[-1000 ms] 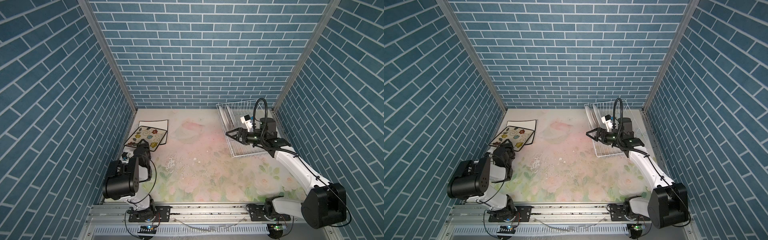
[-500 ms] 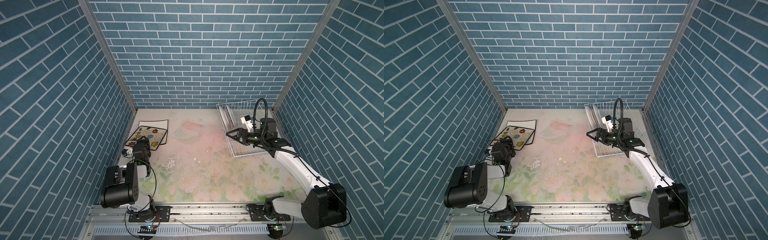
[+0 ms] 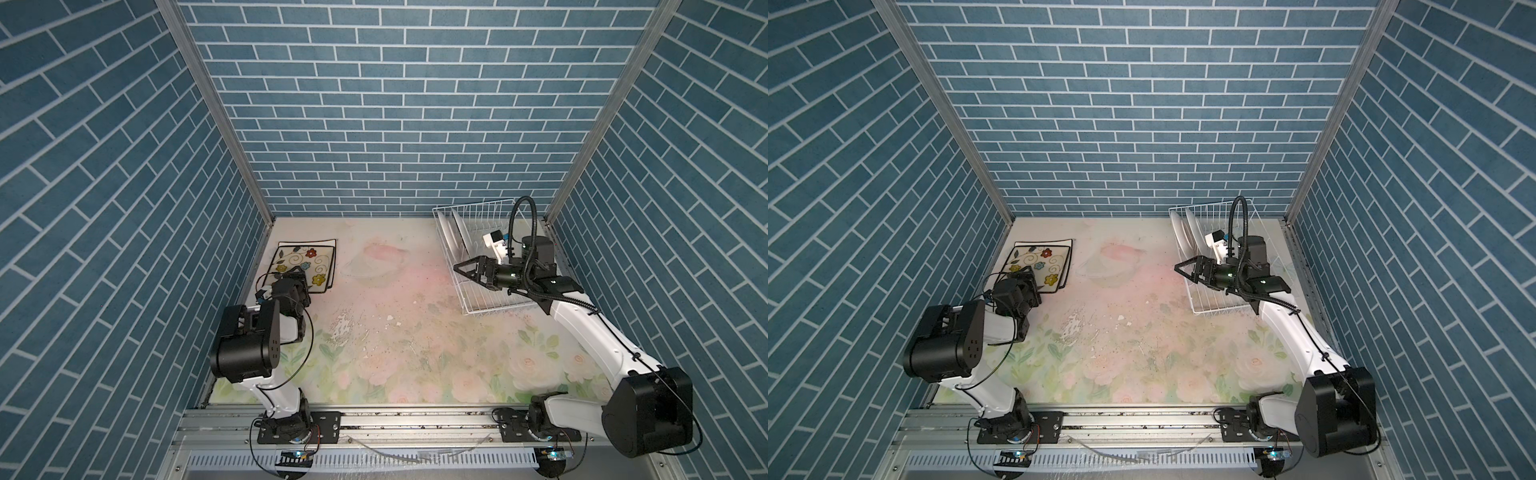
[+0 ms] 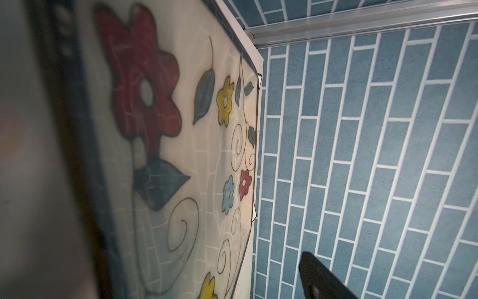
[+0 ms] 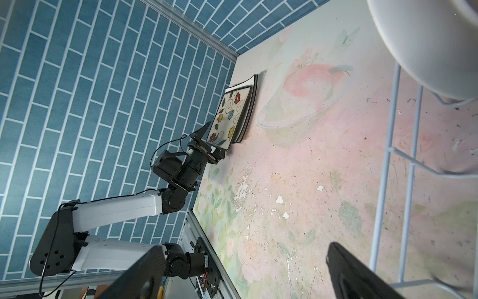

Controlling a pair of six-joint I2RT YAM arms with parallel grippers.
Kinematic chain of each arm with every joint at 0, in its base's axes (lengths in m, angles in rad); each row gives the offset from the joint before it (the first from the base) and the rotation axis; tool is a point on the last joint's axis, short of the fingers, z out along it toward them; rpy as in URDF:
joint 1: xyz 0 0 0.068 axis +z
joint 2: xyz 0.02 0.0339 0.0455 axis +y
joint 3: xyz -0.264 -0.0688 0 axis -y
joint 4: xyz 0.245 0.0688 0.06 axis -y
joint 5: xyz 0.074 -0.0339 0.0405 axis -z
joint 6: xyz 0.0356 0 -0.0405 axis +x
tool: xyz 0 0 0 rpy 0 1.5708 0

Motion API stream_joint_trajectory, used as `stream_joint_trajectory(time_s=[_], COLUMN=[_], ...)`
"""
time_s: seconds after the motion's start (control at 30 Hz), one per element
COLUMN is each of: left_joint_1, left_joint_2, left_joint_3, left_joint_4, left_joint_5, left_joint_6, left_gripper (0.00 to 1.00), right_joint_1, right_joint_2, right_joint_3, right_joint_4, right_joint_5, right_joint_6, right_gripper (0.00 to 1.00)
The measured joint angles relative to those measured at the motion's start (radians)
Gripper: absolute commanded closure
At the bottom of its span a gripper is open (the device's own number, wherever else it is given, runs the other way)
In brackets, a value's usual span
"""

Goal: Unload the plates from the dish rack
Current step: Place the plate among the plates.

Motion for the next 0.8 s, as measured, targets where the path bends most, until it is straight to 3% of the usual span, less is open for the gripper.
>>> stream_joint_trajectory(time_s=[0.4, 0.53, 0.8], left_joint_1=[-0.025, -0.028, -0.028], left_joint_2=[0.047, 0.002, -0.122], left_joint_3=[0.019, -0.008, -0.029], left_joint_4=[0.058, 0.043, -0.075], left_joint_5=[-0.016, -0.029, -0.042], left_joint_6=[-0.029, -0.019, 0.012], left_gripper=[0.09, 0.02, 0.02], right_joint_1=[-0.006, -0.006, -0.006], right_joint_2=[0.0, 0.0, 0.0], right_joint_3=[0.0, 0.0, 0.0], right_joint_4=[0.0, -0.001, -0.002], right_joint_5=[-0.001, -0.001, -0.001], right_joint_6=[0.0, 0.0, 0.0], right_gripper=[0.02, 0.02, 0.02])
